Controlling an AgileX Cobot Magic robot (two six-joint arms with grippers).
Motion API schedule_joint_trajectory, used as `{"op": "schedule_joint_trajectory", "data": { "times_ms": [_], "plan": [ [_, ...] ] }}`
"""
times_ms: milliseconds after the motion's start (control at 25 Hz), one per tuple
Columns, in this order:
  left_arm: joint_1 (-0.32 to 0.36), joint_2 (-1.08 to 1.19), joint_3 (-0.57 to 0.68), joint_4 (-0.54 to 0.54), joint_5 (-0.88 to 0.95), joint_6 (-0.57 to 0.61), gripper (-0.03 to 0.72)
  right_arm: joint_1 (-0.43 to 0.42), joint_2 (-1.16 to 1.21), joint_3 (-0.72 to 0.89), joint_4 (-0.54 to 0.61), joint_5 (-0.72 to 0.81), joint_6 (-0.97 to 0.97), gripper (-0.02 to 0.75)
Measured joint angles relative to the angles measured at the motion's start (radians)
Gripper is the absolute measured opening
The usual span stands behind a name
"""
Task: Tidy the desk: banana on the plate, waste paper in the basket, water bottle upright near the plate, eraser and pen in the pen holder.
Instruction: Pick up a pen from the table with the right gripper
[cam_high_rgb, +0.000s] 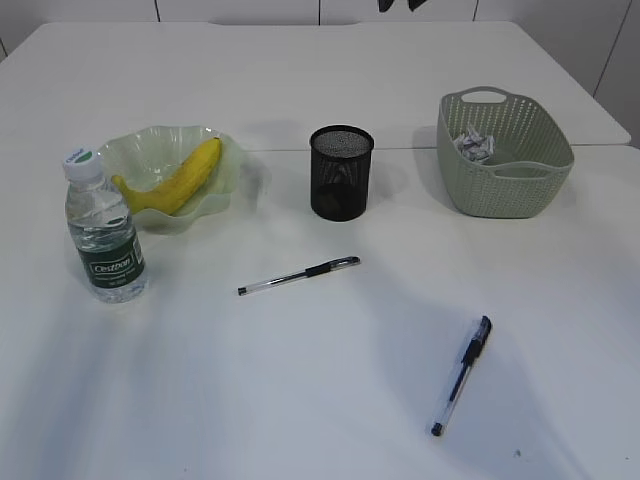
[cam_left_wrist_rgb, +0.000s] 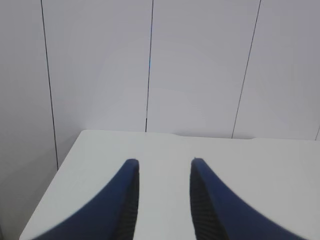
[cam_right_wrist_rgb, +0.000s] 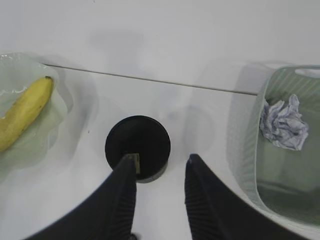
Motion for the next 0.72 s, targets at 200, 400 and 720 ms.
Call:
{"op": "schedule_joint_trajectory", "data": {
  "times_ms": [200,400,720],
  "plan": [
    [0.000,0.000,0.000,0.000,0.000,0.000,0.239,0.000,-0.142,0.163,-0.003,0.000,-0.002,0.250],
    [0.000,0.000,0.000,0.000,0.000,0.000,0.239,0.000,-0.270,0.327,-0.015,0.000,-0.004,0.251],
    [0.000,0.000,0.000,0.000,0.000,0.000,0.239,0.000,-0.419,0.648,0.022,0.000,0.040,0.251]
  ]
}}
